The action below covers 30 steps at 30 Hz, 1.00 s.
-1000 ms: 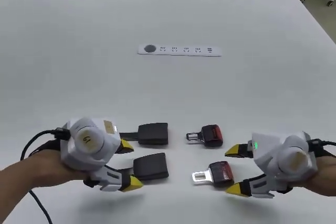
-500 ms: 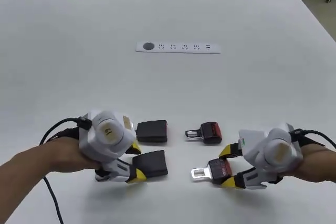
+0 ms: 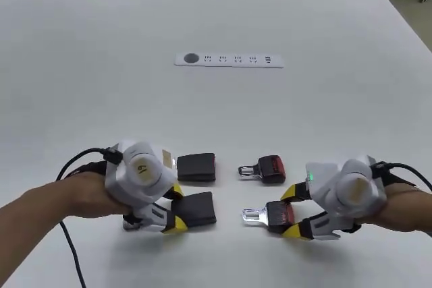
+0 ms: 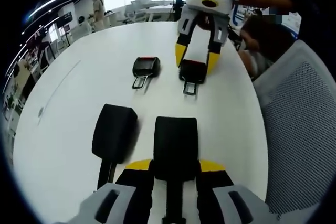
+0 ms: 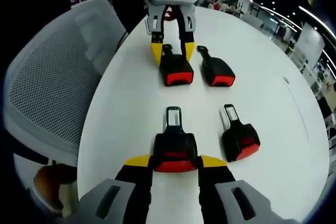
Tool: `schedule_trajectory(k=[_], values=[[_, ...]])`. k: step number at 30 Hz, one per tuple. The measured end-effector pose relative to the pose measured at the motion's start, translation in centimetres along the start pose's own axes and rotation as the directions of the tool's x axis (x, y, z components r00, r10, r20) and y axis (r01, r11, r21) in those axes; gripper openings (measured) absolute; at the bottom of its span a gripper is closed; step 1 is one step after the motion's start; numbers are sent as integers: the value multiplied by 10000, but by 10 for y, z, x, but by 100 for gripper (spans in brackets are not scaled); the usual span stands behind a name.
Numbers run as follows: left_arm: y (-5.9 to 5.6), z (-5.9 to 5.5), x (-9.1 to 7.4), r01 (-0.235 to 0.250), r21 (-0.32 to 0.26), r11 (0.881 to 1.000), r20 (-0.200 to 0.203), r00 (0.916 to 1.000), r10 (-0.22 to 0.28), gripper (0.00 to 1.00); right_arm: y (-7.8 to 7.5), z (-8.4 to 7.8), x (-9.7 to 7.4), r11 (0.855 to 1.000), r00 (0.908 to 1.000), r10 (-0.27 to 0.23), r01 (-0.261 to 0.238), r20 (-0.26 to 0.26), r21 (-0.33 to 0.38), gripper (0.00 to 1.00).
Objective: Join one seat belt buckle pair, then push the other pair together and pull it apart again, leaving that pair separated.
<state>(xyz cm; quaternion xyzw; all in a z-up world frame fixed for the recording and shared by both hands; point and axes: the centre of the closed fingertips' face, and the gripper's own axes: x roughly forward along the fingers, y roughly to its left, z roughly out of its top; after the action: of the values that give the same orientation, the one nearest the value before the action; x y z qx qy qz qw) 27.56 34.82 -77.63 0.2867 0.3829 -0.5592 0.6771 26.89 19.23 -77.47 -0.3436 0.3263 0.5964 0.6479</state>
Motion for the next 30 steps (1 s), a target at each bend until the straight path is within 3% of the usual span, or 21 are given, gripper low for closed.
schedule_trajectory(k=[15,30], values=[[-5,1,0,579,672,9961,-513,9972,-545,33,2,3,4,9993,9998,169,-168,-43,344,30],[-5,-1,1,798,1132,9904,-866,9938,-701,33,-1,16,12,9992,9997,250,-247,-81,305,30]])
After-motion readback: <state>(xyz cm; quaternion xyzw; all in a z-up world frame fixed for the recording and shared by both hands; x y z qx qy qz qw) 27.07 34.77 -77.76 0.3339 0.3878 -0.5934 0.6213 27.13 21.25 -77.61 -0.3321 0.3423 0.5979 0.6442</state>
